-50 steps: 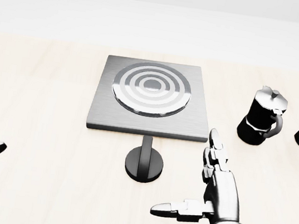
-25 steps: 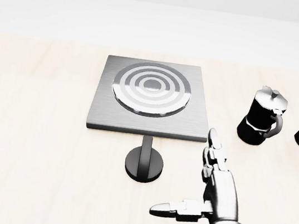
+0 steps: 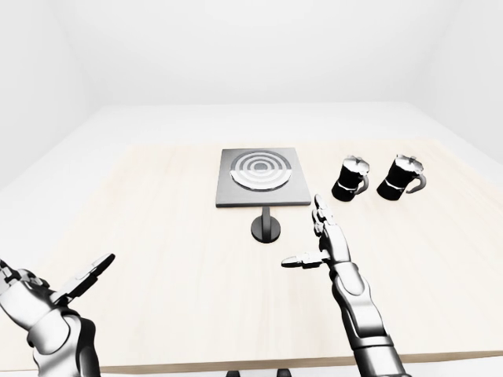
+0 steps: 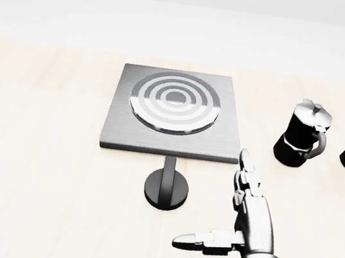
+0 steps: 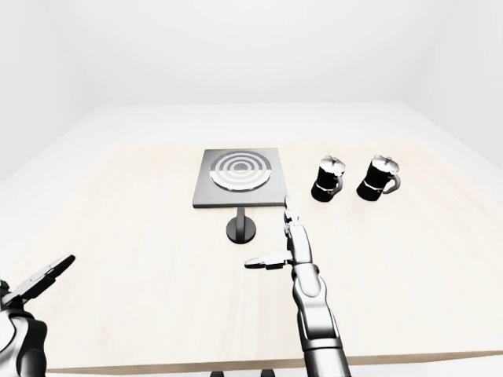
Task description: Turn off the stove.
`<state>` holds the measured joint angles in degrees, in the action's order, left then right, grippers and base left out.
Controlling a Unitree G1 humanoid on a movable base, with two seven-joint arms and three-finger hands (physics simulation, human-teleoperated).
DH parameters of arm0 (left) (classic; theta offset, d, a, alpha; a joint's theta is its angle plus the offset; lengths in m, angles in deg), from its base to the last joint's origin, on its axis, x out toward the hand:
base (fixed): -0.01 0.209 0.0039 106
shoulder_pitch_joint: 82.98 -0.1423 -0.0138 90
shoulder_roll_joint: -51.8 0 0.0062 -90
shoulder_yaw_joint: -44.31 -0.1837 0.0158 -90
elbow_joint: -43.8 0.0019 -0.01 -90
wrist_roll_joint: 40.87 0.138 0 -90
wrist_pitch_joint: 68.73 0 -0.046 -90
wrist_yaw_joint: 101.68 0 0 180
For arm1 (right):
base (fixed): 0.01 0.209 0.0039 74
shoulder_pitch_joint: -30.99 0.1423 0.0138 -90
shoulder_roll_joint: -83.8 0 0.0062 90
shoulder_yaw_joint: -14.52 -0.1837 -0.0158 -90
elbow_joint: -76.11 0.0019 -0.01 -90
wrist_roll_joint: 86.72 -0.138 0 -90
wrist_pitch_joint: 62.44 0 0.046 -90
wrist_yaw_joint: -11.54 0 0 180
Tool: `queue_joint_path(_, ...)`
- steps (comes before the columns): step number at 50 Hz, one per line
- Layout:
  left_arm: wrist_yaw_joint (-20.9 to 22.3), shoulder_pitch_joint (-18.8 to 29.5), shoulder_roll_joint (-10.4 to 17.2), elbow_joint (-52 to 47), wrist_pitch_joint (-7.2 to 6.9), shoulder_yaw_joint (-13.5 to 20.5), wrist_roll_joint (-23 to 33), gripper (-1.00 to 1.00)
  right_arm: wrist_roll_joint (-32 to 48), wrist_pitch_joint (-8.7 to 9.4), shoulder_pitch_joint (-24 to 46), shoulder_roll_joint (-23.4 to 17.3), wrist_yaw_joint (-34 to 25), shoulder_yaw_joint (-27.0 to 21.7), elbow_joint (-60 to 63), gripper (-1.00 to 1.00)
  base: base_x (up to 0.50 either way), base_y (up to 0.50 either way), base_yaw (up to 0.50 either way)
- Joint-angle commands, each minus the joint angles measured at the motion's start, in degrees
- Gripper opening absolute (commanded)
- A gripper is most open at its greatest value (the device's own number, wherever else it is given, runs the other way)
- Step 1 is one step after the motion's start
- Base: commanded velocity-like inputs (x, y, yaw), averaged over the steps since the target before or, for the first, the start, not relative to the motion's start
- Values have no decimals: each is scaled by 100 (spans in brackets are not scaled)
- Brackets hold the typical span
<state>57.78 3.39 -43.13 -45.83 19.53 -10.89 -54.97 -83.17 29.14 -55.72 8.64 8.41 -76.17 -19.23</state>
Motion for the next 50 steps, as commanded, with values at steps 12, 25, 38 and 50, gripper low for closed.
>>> queue_joint_path(12,-23,-1,13,20,3,24,17,100,16,41,15,-1,20,0,-16,100,0,0,0)
queue_joint_path(25,122,-92,-42,-36,182,44,45,100,70,-535,299,107,-22,175,-779,100,0,0,0)
queue_joint_path(38,65,-88,-73,20,383,45,27,100,201,-565,414,174,-3,293,-946,100,0,0,0)
queue_joint_path(50,8,-133,-136,147,674,47,-113,100,306,-659,909,313,-72,405,-2019,100,0,0,0)
